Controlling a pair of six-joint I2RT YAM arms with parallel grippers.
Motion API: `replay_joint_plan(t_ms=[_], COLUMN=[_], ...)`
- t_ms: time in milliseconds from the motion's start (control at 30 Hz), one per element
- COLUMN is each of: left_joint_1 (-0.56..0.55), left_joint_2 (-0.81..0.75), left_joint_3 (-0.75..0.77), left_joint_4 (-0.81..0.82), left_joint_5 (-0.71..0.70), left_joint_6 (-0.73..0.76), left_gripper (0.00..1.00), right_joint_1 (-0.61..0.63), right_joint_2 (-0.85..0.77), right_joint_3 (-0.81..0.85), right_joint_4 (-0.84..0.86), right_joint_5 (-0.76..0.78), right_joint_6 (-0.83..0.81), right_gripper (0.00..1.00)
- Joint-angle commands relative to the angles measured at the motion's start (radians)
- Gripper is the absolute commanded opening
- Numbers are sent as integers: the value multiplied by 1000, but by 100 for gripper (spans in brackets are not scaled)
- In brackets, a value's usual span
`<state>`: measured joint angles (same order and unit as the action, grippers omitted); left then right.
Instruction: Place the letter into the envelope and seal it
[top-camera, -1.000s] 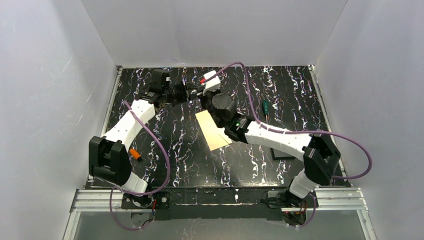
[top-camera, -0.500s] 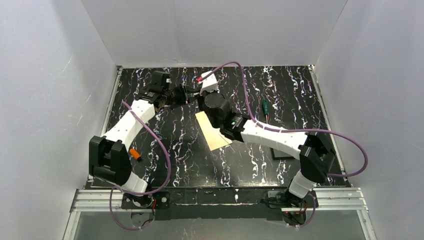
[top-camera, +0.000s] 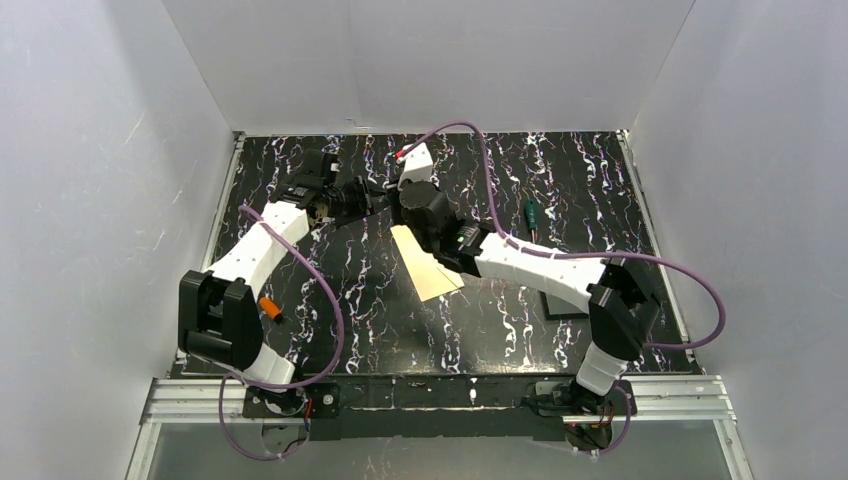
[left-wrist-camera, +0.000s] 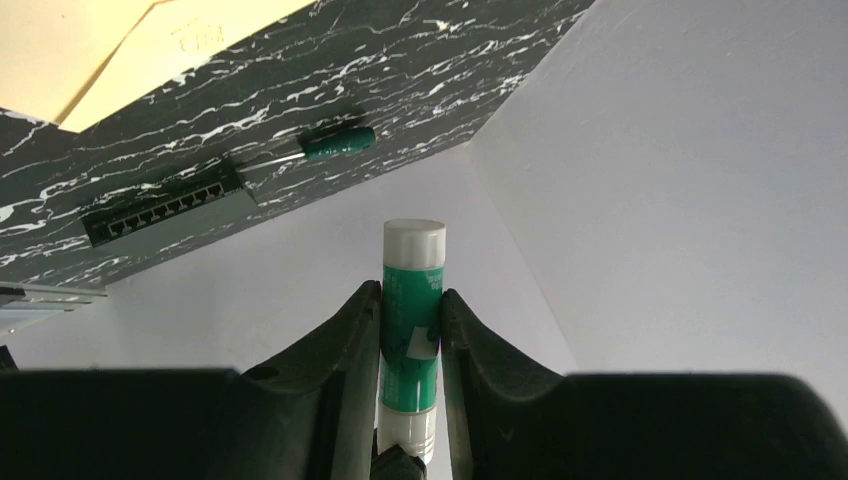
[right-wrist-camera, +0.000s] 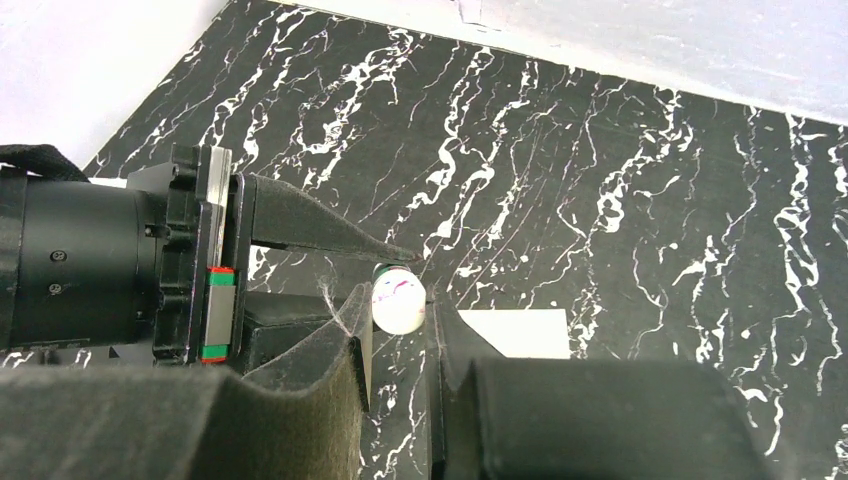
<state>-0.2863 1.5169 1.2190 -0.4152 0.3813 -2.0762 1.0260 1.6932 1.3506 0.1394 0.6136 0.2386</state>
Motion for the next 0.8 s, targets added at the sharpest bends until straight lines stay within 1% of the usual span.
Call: replay_joint_plan(t_ms=[0,67,133,233,300,367,533,633,667,767], left_joint_1=[-9,-10,-7,-1,2,5,6,6,6,6], left_joint_2=[-68,-68,-74,-84,-84,-80,-64,-56,-53,-47], left_joint_3=[44,42,21,-24,-59,-73,-101,-112,-116,-139], left_joint_4=[111,114,116,114,124,120,103,78,71,79], left_joint_5=[156,162,153,138,133,122,125,123,123,123], left_joint_6=[-327,-331,-335,-341,-347,-344,-335,-319,-314,-320], left_gripper=[0,0,0,0,0,0,0,0,0,0], right_joint_1=[-24,-22,-21,-22,-21,-23,-29,-34,-38,-49], right_joint_2=[131,139,112,76,61,50,66,78,85,108], right_joint_3=[-61,-42,-23,56,115,158,292,362,390,473], right_joint_4=[-260,-287,-275,-307,-350,-383,-530,-592,-616,-684], right_joint_5=[21,23,13,-14,-22,-36,-40,-40,-45,-78], right_joint_6=[23,40,43,47,69,99,169,197,207,230], right_gripper=[1,1,1,3,15,23,35,46,51,59])
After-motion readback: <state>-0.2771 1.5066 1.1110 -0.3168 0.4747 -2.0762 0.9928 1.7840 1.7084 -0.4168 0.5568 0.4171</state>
